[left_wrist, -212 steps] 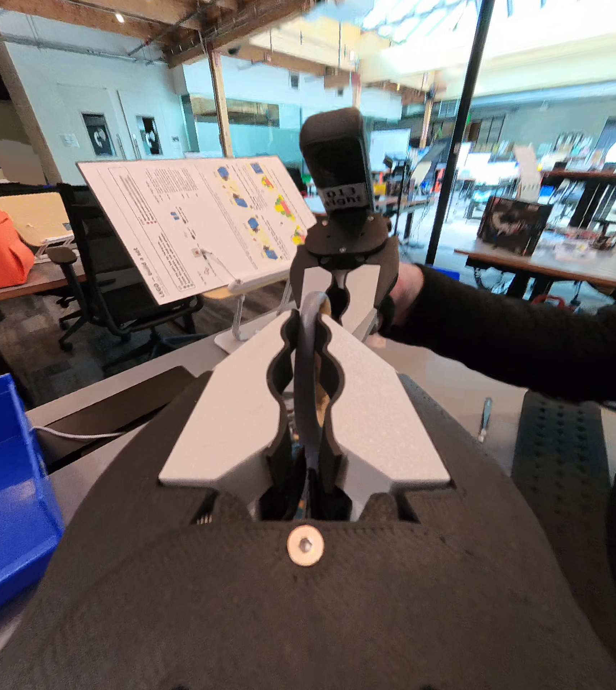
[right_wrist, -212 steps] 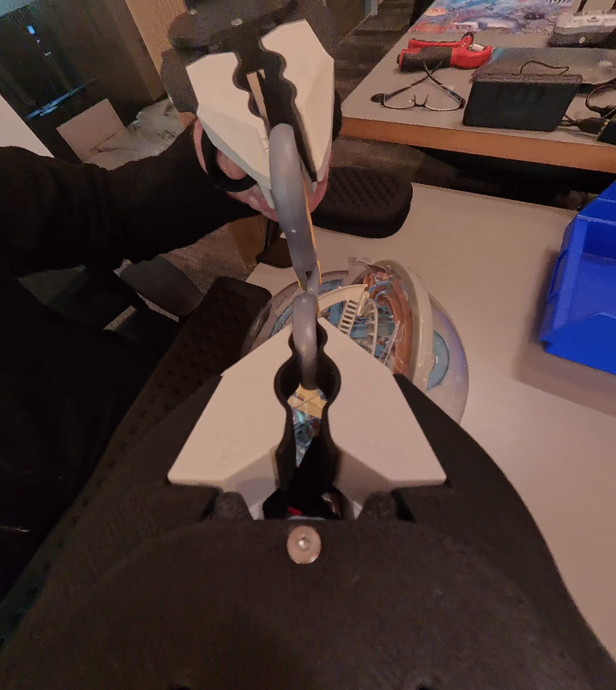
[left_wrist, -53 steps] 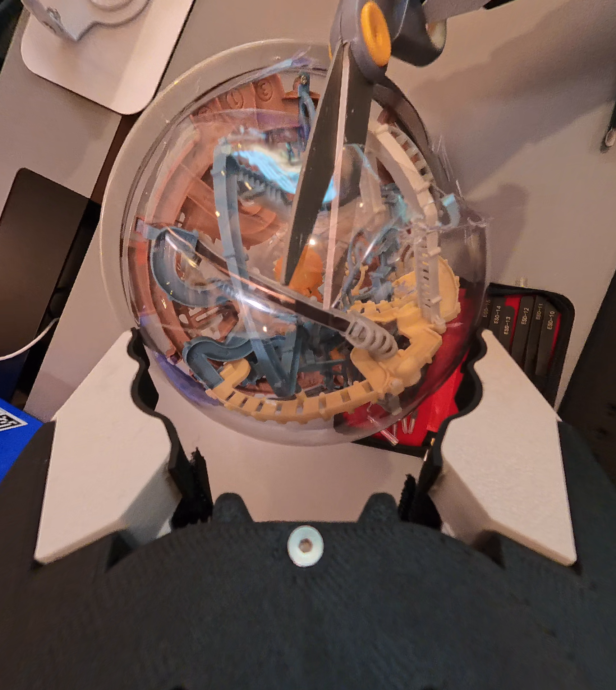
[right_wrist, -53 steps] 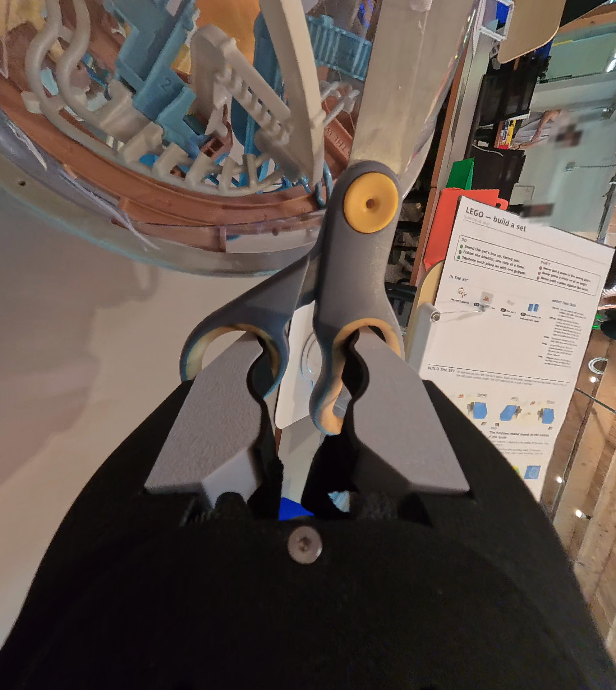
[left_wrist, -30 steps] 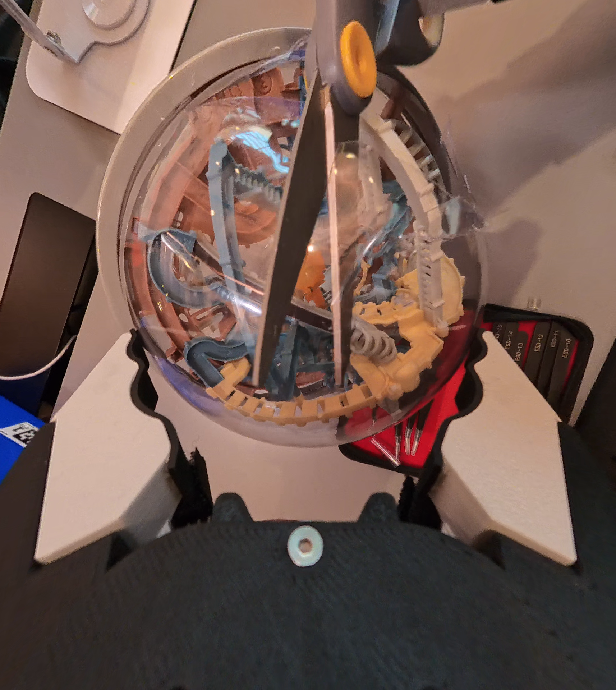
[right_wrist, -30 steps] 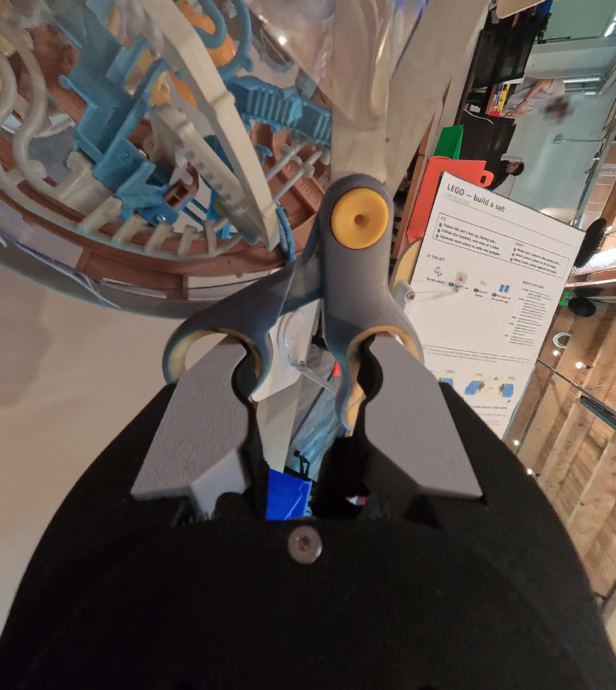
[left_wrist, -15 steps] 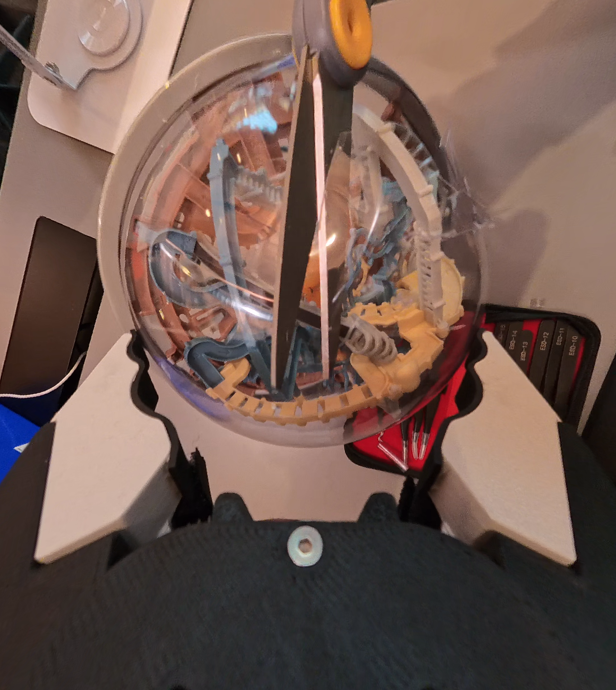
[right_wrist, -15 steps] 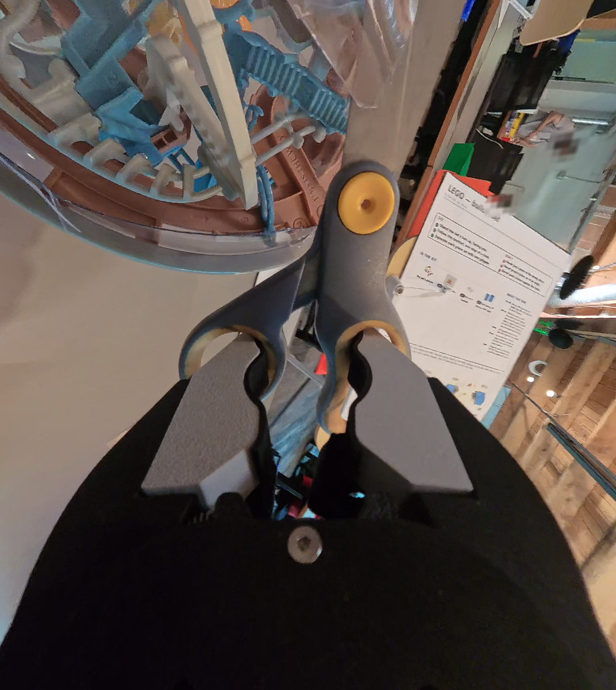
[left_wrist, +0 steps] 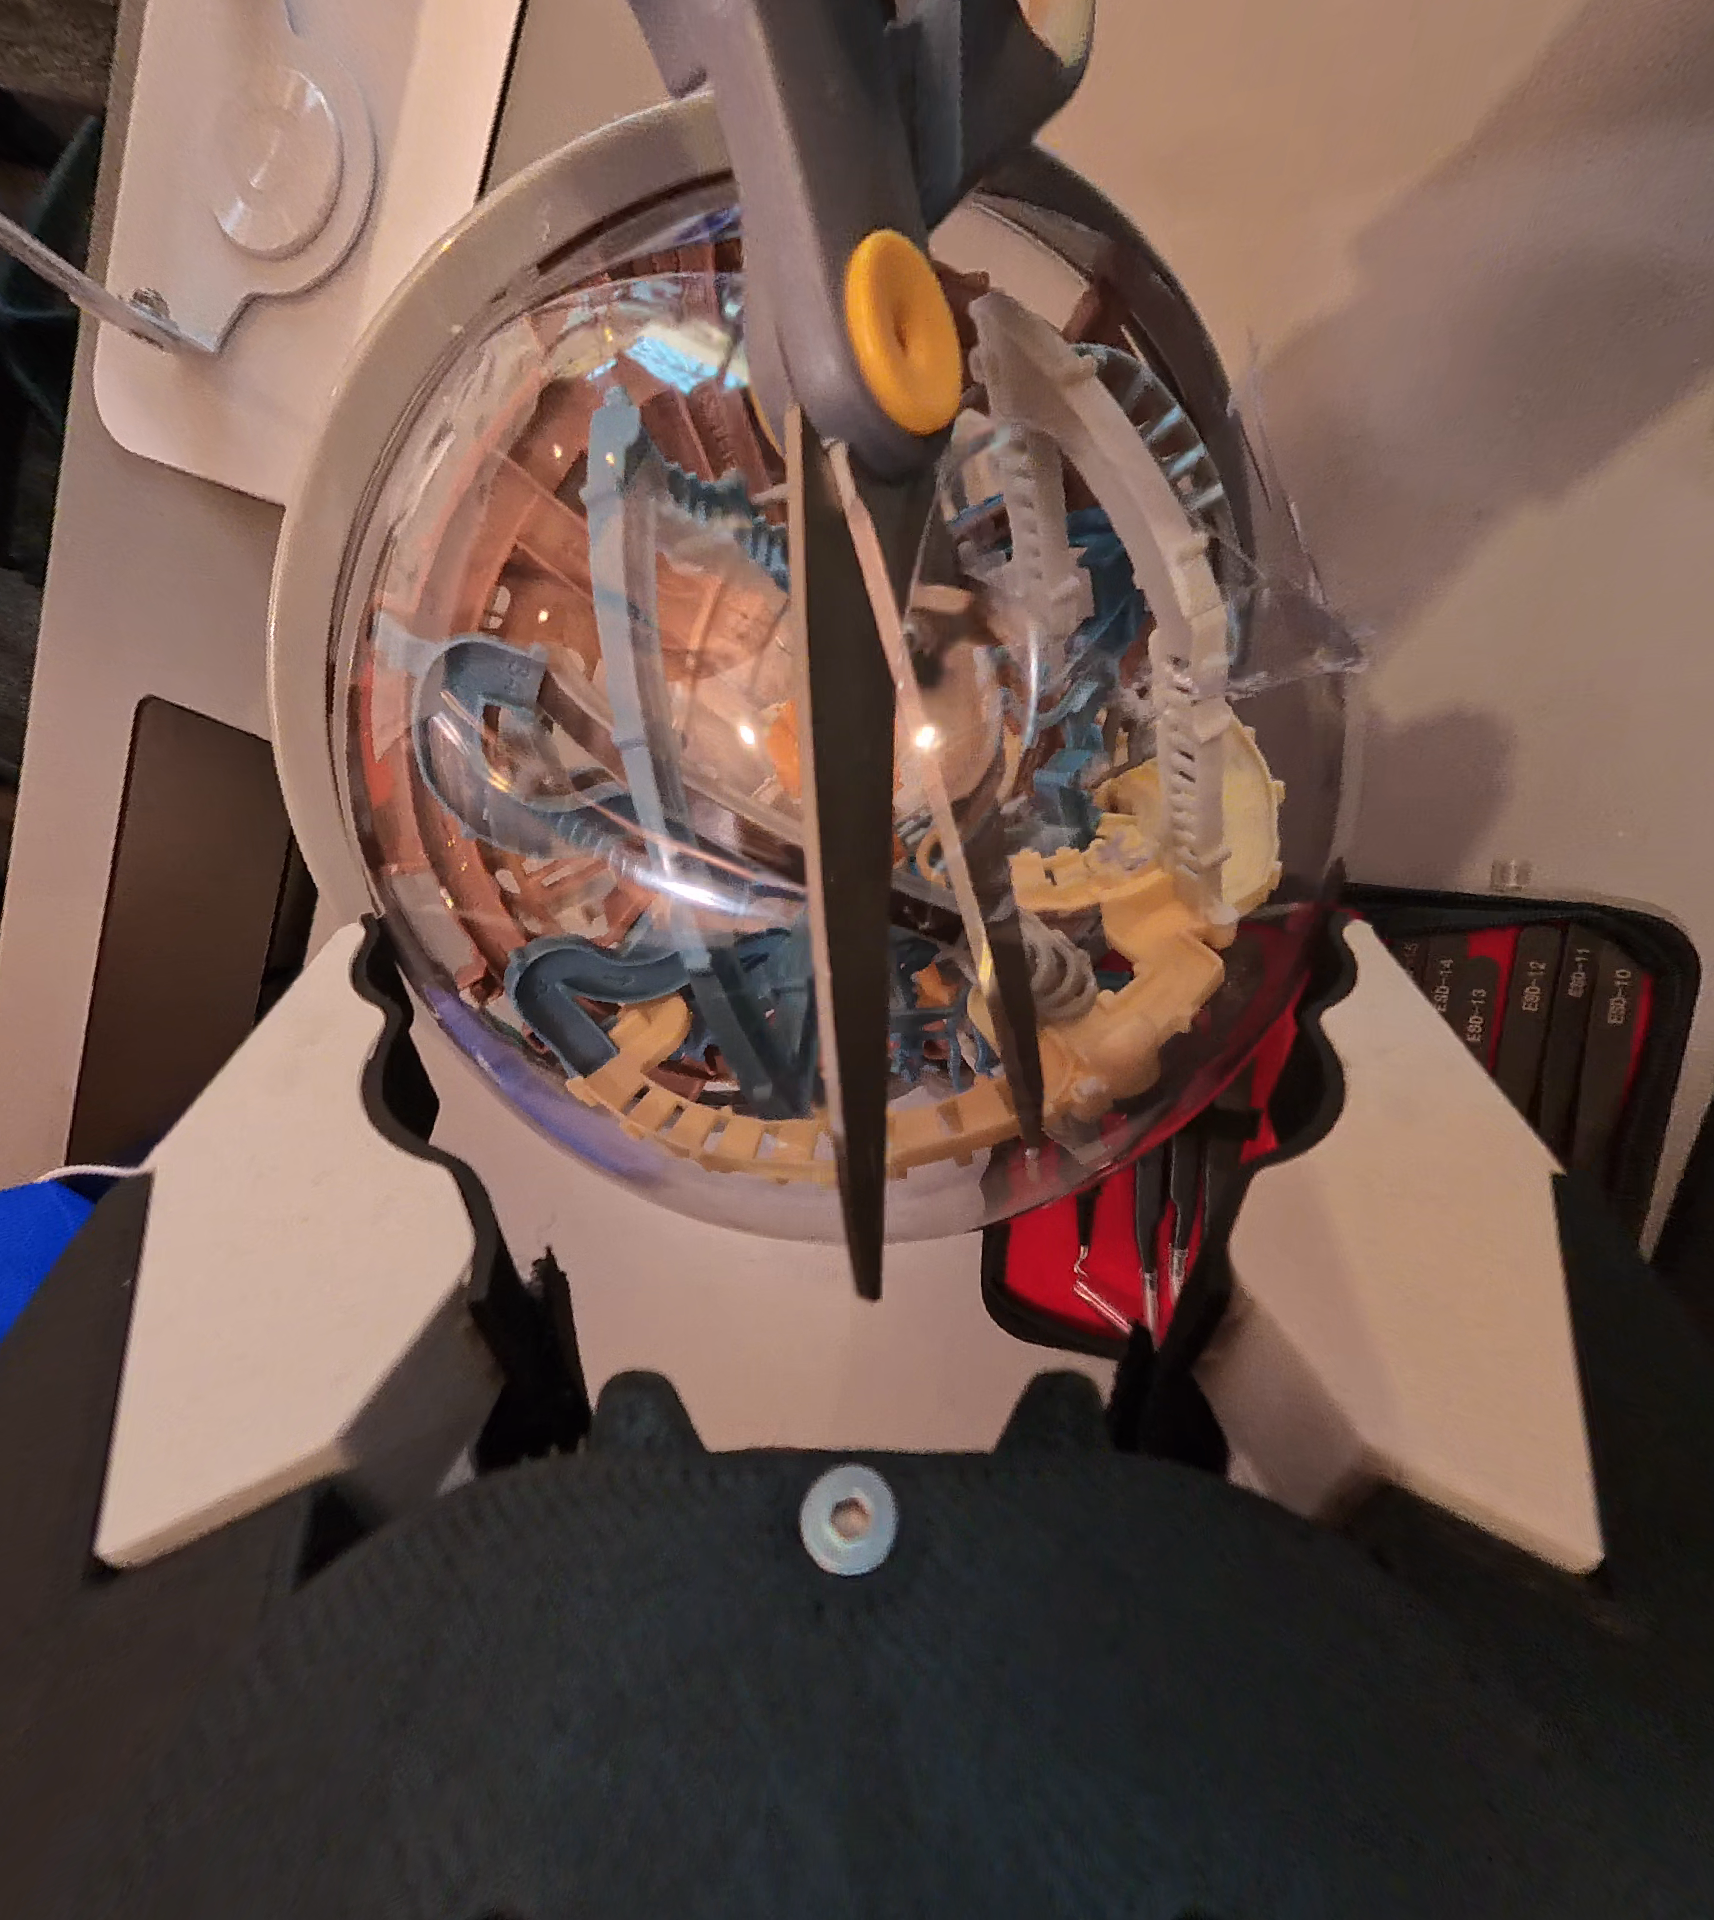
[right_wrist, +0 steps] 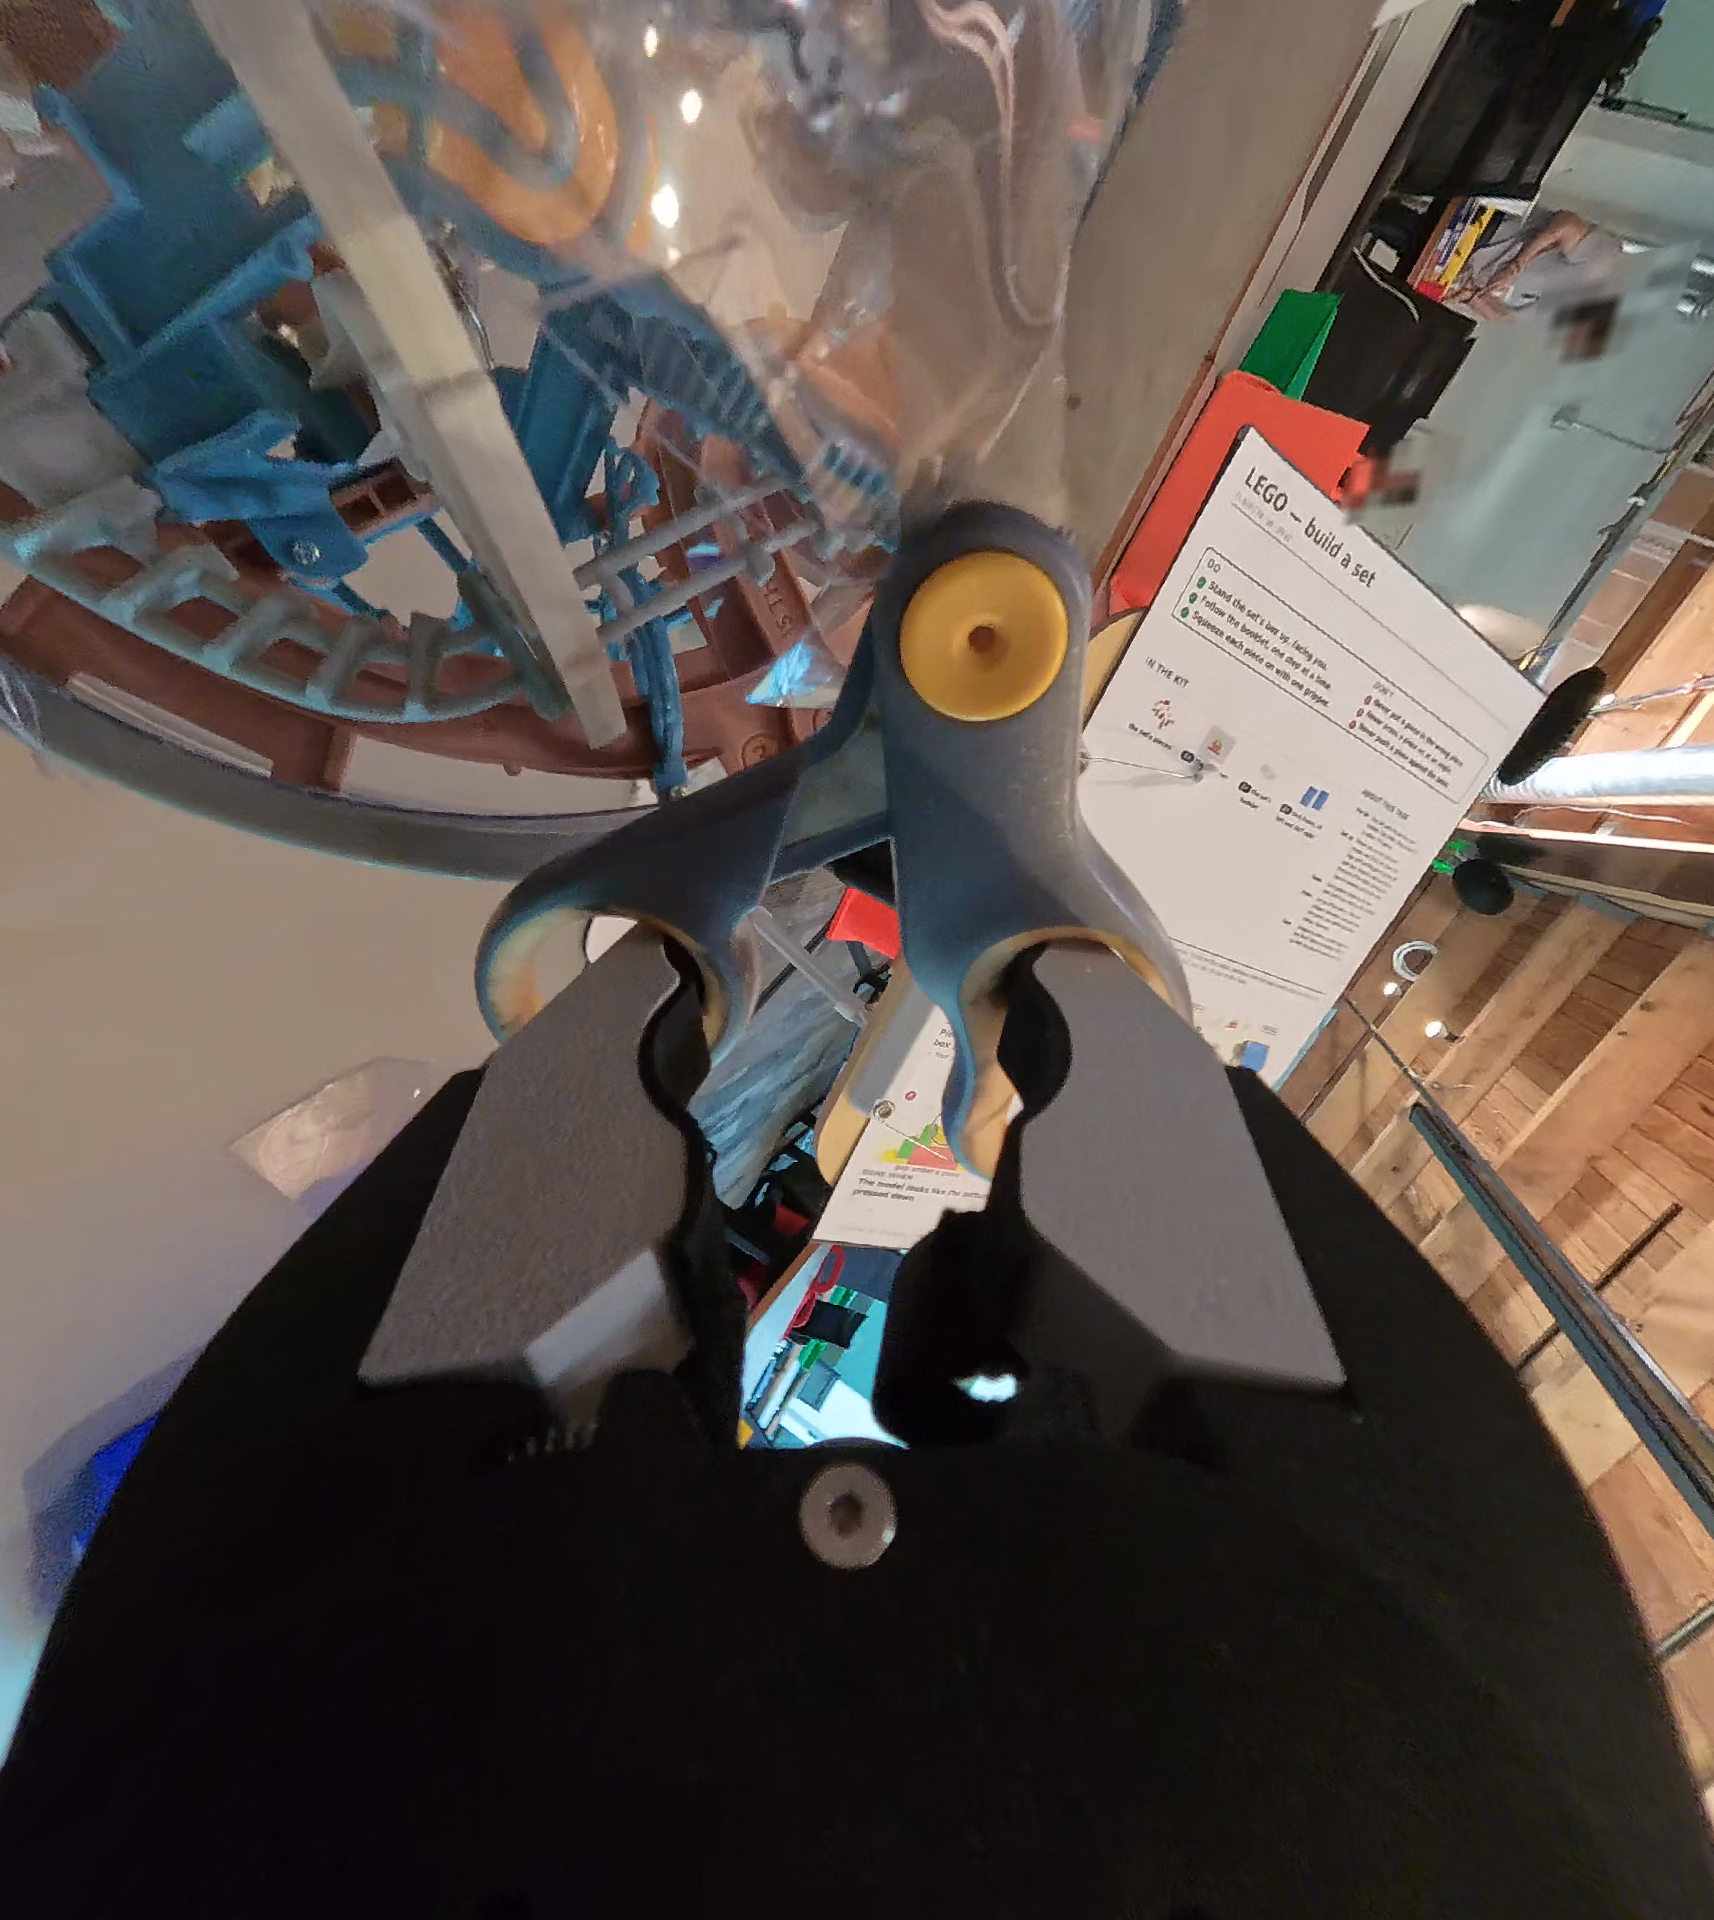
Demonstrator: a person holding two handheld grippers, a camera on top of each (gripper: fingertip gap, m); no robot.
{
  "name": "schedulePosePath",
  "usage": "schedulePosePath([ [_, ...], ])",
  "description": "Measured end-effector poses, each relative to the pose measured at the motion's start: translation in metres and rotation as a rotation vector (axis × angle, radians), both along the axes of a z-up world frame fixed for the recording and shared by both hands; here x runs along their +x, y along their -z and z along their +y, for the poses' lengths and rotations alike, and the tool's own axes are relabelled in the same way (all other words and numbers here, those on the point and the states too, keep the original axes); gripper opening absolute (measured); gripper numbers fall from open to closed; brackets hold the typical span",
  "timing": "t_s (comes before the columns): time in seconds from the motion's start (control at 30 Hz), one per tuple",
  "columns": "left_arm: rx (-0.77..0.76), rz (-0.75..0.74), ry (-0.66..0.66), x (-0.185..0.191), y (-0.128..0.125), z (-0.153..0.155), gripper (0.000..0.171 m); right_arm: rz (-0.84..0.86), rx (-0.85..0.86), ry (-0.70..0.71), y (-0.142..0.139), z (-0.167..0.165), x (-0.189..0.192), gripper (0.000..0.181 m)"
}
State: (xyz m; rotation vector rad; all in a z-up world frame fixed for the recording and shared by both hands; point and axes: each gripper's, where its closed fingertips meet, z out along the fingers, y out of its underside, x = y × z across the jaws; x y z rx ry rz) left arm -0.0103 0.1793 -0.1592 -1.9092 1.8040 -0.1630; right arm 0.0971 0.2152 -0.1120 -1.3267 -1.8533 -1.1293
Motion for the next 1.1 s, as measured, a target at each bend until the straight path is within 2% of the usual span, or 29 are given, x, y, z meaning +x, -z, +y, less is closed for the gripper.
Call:
schedulePosePath([
  [0.17,0.0,0.0,0.022,0.004,-0.001,0.001,0.159,-0.068,-0.003,-0.008,-0.008,-0.004,0.008,0.04],
  [0.33,0.008,0.012,0.037,0.004,-0.001,0.0,0.159,-0.082,-0.05,-0.019,-0.008,-0.009,0.009,0.037],
  [0.47,0.027,-0.093,0.035,0.006,-0.008,-0.004,0.155,-0.05,-0.079,-0.01,-0.003,-0.009,0.016,0.038],
  [0.57,0.026,-0.246,-0.023,-0.006,-0.023,-0.009,0.139,0.044,-0.116,0.009,0.005,-0.009,0.023,0.038],
  [0.7,-0.054,-0.352,-0.107,-0.036,-0.006,-0.005,0.145,0.242,-0.255,0.06,0.026,-0.012,0.036,0.038],
  [0.8,-0.066,-0.41,-0.092,-0.03,-0.006,-0.002,0.148,0.451,-0.421,0.125,0.054,-0.023,0.045,0.038],
  [0.87,-0.125,-0.401,-0.045,-0.013,-0.007,-0.006,0.148,0.557,-0.499,0.184,0.076,-0.031,0.053,0.039],
  [0.93,-0.208,-0.332,-0.011,-0.001,0.005,-0.009,0.155,0.653,-0.566,0.212,0.088,-0.042,0.055,0.039],
  [1.1,-0.246,-0.271,0.021,0.023,0.017,-0.001,0.158,0.721,-0.509,0.234,0.082,-0.041,0.069,0.044],
])
